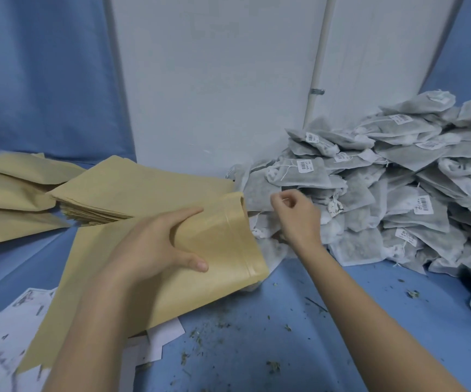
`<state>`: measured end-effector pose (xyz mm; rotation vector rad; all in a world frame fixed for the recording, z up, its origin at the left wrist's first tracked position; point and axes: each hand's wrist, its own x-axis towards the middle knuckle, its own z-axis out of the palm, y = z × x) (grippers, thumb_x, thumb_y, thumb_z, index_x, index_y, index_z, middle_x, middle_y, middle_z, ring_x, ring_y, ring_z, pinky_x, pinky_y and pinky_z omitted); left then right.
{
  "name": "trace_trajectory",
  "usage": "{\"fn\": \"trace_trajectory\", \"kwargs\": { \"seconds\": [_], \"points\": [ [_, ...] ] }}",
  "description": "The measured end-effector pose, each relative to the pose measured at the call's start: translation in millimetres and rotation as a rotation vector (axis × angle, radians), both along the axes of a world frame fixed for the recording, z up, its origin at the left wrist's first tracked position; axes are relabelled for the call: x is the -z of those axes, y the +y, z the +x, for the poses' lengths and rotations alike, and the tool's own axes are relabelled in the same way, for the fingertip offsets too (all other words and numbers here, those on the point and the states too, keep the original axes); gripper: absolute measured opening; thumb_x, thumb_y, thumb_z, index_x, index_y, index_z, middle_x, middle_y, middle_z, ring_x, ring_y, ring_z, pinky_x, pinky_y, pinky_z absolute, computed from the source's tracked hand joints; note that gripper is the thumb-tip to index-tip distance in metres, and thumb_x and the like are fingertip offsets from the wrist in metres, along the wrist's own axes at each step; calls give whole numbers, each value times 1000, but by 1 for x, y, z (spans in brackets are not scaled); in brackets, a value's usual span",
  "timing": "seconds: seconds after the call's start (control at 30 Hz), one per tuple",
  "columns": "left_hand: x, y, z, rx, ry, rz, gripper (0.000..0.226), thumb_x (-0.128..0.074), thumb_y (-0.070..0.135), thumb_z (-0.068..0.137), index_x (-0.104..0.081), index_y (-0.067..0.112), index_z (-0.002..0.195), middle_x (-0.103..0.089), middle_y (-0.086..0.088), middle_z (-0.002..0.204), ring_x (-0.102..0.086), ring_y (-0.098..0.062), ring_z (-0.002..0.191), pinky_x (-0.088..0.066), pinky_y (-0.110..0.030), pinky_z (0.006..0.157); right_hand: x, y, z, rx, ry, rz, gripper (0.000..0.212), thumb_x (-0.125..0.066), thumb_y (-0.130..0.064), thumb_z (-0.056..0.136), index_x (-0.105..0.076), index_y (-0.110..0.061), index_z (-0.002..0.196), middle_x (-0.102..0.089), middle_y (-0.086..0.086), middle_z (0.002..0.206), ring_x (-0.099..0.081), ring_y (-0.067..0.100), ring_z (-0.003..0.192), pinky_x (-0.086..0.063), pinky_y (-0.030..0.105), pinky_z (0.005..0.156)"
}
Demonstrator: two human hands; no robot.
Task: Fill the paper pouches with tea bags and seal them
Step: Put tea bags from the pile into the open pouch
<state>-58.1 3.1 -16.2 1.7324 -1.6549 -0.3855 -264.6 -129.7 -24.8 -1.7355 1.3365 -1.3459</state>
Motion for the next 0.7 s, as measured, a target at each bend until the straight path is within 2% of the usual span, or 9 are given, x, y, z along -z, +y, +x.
{"fn": "trace_trajectory", "kwargs": {
  "seconds": [0.1,0.2,0.27,0.37,0.47,0.5,0.6,0.63,0.7],
  "points": [
    [0,1,0,-80,-24,-59,99,-92,37,41,-49,44,131,-53,25,129,-46,-3,121,-36,-25,98,3,-22,4,104,121,140,49,-65,-48,79,-52,-10,108,-55,-3,94,-54,16,92,-43,31,74],
    [0,1,-1,-125,-45,-96,99,-92,37,43,-49,42,132,-54,18,131,-46,-9,123,-35,-32,104,4,-28,14,85,195,156,32,-62,-40,82,-51,-12,70,-55,3,73,-54,22,78,-41,33,64],
    [0,1,0,-132,-46,-98,98,-91,37,43,-49,41,132,-54,17,130,-46,-10,123,-35,-35,105,9,-23,10,76,5,123,25,-57,-31,84,-48,-18,65,-50,-3,65,-52,16,68,-39,28,58],
    [0,1,1,-123,-26,-89,97,-91,38,43,-50,41,131,-54,18,130,-46,-9,123,-35,-34,105,20,-1,-12,85,-424,106,10,-54,-25,84,-50,-24,74,-52,-8,70,-53,0,63,-43,19,55],
    [0,2,1,-81,6,-50,97,-92,36,43,-50,43,130,-54,20,130,-46,-7,123,-35,-35,107,19,8,-37,-20,-724,197,4,-53,-15,84,-55,-17,86,-60,0,84,-58,16,79,-47,34,69],
    [0,3,1,-64,16,-40,97,-92,36,43,-50,44,130,-54,21,130,-46,-6,123,-35,-35,107,14,11,-44,-76,-726,208,7,-53,-12,84,-57,-15,88,-61,2,82,-58,18,76,-47,35,66],
    [-1,5,1,-33,19,-39,96,-92,34,42,-51,46,128,-53,23,129,-45,-3,121,-36,-27,102,2,17,-59,-314,-472,219,12,-52,-7,88,-64,-7,90,-66,7,76,-62,20,65,-46,27,50],
    [-2,5,1,-22,19,-42,96,-92,34,42,-51,47,127,-53,24,128,-45,-1,119,-36,-21,98,-1,18,-60,-421,-421,259,13,-52,-7,89,-65,-6,92,-69,10,79,-65,20,67,-49,26,50],
    [-3,6,0,9,21,-41,96,-92,34,41,-51,49,126,-52,31,122,-45,11,110,-32,-5,88,-7,20,-53,-598,-358,359,15,-55,-10,90,-66,-5,98,-72,13,91,-69,20,80,-55,27,61]
  ]
}}
